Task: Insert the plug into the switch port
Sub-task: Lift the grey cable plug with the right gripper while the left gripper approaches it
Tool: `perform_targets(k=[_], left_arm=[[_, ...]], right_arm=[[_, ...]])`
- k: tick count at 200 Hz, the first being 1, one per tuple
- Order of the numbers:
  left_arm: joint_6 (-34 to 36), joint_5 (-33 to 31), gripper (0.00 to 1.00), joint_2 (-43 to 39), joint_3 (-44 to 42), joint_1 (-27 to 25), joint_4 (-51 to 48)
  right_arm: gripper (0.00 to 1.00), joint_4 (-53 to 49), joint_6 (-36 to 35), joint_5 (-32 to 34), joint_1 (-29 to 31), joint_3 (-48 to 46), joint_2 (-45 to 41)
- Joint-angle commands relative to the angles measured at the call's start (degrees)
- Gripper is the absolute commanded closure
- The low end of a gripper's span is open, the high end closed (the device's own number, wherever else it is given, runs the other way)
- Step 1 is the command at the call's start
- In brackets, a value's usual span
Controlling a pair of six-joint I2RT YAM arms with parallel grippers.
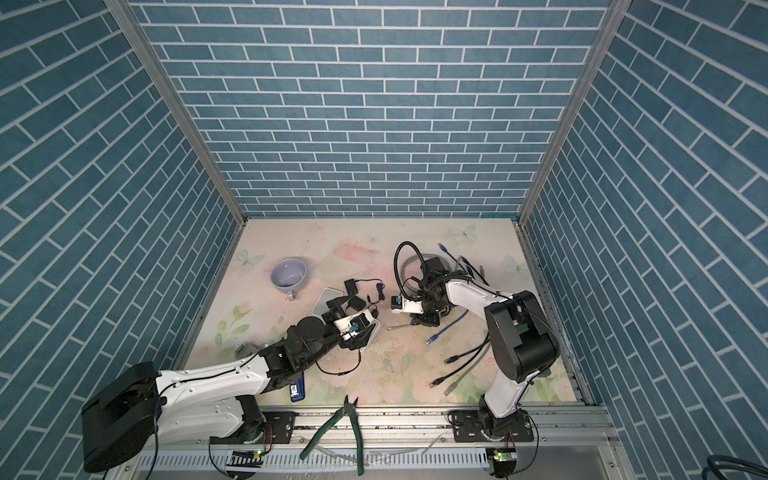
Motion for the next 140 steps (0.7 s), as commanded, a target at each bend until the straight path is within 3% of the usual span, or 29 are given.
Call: perform_targets(k=[1,35,83,140], left_arm=[[-6.4,-4.6,0.00,-1.4,1.2,-0.1,-4.4],[-8.9,-7.4,0.00,-2.1,1.9,-0.1,-6.2],[-6.1,-4.7,0.00,-3.0,-2.4,-0.1,1.0],[1.4,-2.1,0.00,-5.2,-6.1,-0.1,5.2]], right_arm=[[0.72,-1.2,-2.8,1.6,1.0,-1.1,1.7],[0.72,-1.7,-2.9,2.5,2.2,-0.9,2.4],[0.73,-0.1,-2.7,6.4,3.5,-0.3,4.8],[1.00,-2.3,-4.4,4.9,3.5,2.1,5.9]])
